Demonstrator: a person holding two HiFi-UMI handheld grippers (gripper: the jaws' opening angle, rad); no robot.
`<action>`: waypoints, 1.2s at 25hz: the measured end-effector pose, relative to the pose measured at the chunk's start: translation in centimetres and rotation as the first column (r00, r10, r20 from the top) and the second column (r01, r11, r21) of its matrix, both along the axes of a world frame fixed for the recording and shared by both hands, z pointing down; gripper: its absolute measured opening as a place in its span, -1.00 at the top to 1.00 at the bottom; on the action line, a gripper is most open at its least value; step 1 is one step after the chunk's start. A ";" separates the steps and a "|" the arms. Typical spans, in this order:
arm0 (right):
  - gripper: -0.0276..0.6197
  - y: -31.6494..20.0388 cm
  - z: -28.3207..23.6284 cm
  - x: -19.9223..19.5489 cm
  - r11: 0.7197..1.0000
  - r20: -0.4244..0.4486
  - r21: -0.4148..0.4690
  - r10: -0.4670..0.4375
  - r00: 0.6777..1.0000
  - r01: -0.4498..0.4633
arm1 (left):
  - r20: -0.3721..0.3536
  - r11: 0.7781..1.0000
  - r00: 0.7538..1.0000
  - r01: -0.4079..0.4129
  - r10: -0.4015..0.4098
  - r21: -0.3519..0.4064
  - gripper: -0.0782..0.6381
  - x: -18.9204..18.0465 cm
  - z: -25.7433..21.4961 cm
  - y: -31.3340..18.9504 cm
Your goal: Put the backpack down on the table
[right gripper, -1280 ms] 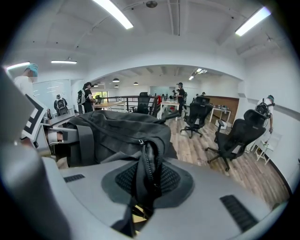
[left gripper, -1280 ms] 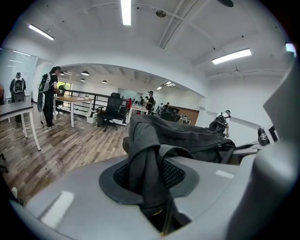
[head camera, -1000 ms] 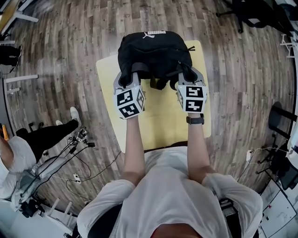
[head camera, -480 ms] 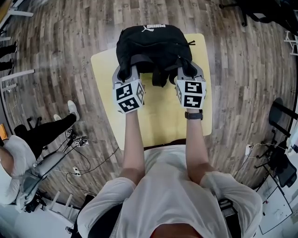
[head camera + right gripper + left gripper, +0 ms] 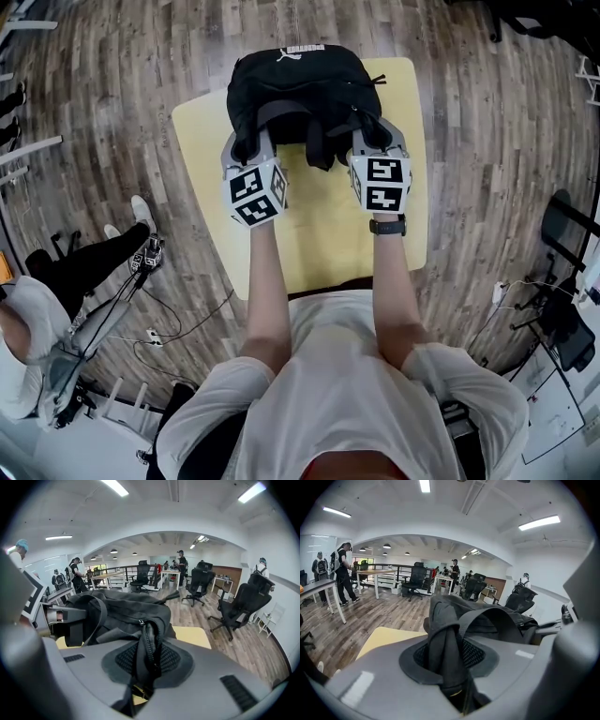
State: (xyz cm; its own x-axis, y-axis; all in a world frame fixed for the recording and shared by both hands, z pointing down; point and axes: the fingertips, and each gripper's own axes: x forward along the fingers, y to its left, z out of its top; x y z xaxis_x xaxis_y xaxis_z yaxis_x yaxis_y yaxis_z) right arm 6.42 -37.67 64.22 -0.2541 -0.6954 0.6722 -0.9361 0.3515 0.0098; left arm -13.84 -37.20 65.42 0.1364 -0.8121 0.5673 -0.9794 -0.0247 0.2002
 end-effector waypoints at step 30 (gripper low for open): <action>0.59 0.6 6.6 0.3 0.992 -0.071 -0.101 -0.079 0.994 0.071 | 0.137 0.999 0.991 0.006 0.000 -0.047 0.37 -2.6 6.0 0.0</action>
